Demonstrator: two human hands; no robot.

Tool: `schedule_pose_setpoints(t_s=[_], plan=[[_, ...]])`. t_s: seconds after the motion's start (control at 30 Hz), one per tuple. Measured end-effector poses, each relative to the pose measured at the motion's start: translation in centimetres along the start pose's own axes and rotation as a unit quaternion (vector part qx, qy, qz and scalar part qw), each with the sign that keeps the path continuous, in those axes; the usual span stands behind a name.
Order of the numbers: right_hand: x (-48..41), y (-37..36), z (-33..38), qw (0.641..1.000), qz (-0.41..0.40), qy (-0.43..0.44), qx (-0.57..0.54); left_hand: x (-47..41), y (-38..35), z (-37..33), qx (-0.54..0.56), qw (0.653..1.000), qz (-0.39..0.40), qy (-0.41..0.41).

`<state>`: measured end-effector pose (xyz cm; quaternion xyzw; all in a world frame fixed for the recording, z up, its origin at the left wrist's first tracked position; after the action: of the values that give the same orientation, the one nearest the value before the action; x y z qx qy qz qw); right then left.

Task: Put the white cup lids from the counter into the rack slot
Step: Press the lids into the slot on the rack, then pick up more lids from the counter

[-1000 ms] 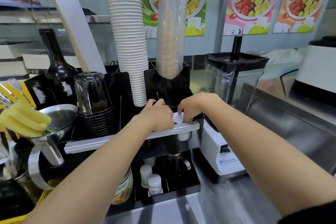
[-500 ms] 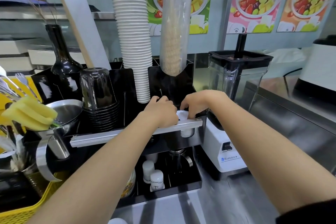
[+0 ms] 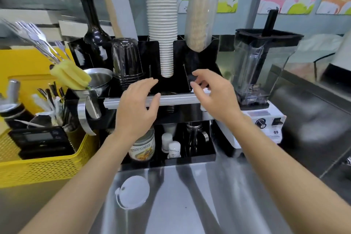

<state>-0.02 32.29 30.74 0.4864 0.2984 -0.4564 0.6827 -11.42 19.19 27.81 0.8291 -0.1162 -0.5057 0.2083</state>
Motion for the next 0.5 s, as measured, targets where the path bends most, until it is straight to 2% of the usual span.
schedule_pose_setpoints(t_s=[0.1, 0.23, 0.33, 0.43, 0.5], plan=[[4.6, -1.8, 1.8, 0.999, -0.017, 0.027, -0.035, 4.1, 2.3, 2.6, 0.011, 0.998, -0.014, 0.066], [10.6, -6.1, 3.0, 0.998, 0.038, 0.037, -0.034, 9.9, 2.7, 6.1, 0.01, 0.989, 0.016, 0.15], [15.6, -11.2, 3.0, 0.983, 0.181, 0.01, -0.026, 13.9, 2.1, 8.8, -0.011, 0.98, 0.048, 0.191], [20.5, -15.8, 2.8, 0.94, 0.339, -0.029, 0.001, 17.8, 0.5, 11.7, -0.026, 0.965, 0.116, 0.234], [23.1, -18.0, 3.1, 0.909, 0.415, -0.033, 0.012, 20.6, -0.6, 13.4, -0.035, 0.949, 0.163, 0.269]])
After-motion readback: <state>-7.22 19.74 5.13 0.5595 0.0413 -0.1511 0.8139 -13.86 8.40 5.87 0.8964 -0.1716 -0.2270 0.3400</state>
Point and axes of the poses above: each hand's wrist, its own x-axis away from the middle knuckle, its own y-axis out of the back of the hand, z = x × y, the point moved 10 cm from there along -x, towards the middle knuckle, and after that the axes turned 10 degrees about -z, right-handed, at the moved point
